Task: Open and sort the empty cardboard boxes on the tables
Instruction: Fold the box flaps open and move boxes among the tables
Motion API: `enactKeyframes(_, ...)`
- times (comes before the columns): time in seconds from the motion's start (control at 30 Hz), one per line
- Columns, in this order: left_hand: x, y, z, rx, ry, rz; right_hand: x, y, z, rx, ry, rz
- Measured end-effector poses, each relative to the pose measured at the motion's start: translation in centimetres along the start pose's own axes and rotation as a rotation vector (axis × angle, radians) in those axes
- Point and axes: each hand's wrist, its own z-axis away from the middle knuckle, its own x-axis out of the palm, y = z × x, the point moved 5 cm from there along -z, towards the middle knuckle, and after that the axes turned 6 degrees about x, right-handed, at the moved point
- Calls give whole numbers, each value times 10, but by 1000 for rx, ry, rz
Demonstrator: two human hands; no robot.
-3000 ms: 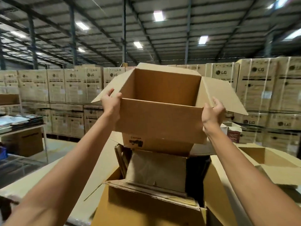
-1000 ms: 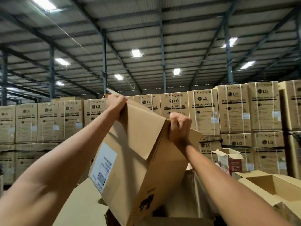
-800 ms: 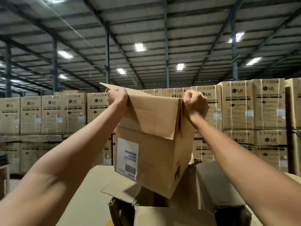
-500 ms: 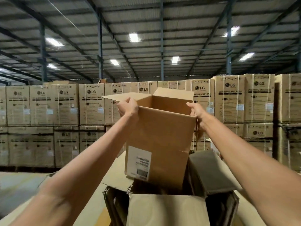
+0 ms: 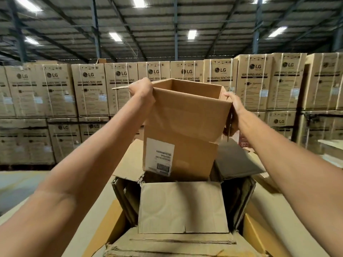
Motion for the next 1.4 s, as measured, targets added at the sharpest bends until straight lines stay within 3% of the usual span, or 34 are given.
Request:
enactKeyframes(0.17, -6, -11, 3, 35, 7, -1, -4, -20, 2, -54, 28, 60)
enactKeyframes(0.33, -25, -28, -6, 49, -17, -83, 6, 7, -2, -43, -5, 220)
enactKeyframes(0.57, -46, -46, -8, -45, -2, -149, 11, -3, 1, -67, 133, 292)
enactKeyframes(0.83, -38, -31, -12, -48, -147, -227, -1, -32, -1, -99, 179, 566)
enactKeyframes(1.03, -50, -120, -8, -232, -303, -278, -24, 51, -45, 50, 455, 1200)
enactKeyframes(1.13, -66, -162, -5, -277, -195, -322, -18, 70, -35, 10, 451, 1305)
enactKeyframes(1.23, -93, -184, -2, -302, 135, -308, -15, 88, -36, -41, 395, 1308)
enactKeyframes(1.3, -99, -175, 4, -161, 271, -293, -12, 107, -38, -67, 381, 1298)
enactKeyframes(1.4, -86, -144, 31, 283, 224, -372, 5, 140, -29, -109, 297, 1236)
